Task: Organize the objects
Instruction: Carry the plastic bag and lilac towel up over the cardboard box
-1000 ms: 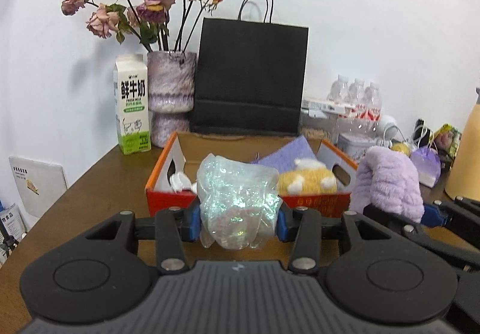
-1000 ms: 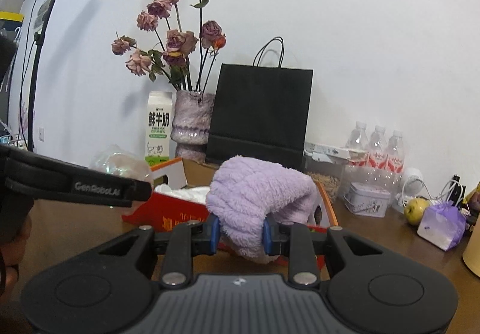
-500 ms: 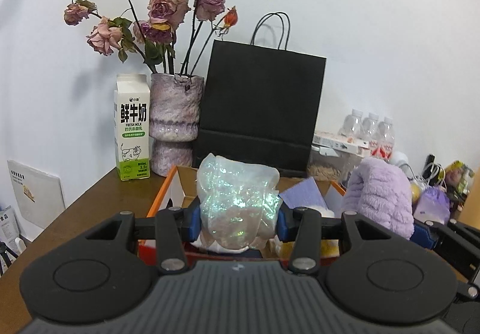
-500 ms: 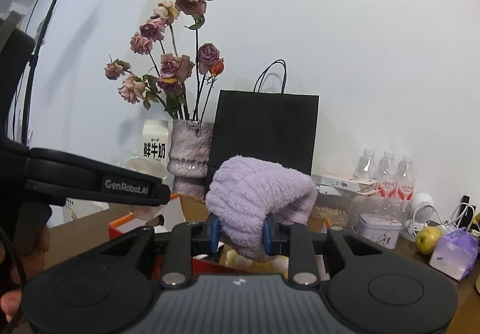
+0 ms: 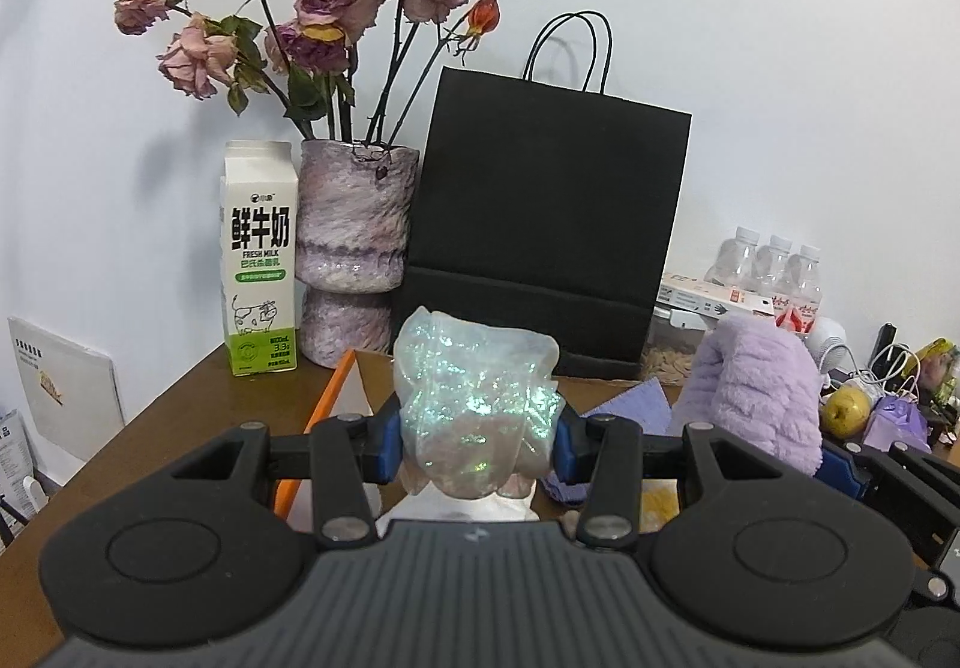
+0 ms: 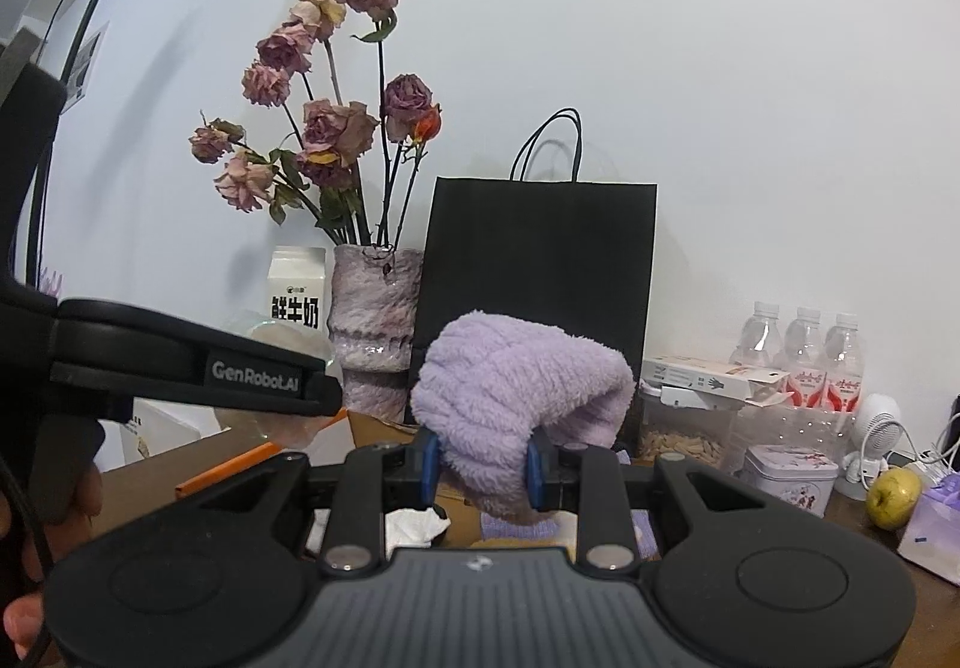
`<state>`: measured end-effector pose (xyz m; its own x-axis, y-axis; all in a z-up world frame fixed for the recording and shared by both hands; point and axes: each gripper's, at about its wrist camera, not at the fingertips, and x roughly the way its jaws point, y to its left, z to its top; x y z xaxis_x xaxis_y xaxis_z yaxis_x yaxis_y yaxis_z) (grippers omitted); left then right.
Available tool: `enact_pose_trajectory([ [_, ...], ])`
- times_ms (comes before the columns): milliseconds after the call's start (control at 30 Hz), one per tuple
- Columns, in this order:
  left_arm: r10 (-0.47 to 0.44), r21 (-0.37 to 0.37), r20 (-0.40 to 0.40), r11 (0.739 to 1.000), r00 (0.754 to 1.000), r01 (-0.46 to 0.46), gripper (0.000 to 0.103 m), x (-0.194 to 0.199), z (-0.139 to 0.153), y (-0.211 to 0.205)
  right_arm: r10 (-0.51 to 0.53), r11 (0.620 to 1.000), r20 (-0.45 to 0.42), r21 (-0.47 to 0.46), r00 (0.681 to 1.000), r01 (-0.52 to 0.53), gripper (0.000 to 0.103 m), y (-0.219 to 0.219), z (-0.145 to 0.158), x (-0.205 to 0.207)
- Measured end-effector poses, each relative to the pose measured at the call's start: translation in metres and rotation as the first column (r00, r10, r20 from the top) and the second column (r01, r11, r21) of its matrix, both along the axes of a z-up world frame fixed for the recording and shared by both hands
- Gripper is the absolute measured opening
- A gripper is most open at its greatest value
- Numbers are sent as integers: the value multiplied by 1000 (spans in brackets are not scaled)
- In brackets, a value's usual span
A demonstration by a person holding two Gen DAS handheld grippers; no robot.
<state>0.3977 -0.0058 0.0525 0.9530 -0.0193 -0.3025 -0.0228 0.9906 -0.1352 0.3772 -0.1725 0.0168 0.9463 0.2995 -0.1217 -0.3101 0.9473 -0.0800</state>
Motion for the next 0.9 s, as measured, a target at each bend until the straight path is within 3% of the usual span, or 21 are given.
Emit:
enact_pose_trajectory([
  [900, -19, 54, -47, 998, 999, 21, 47, 80, -19, 3, -14, 999, -89, -36, 996, 11, 26, -2, -20, 91],
])
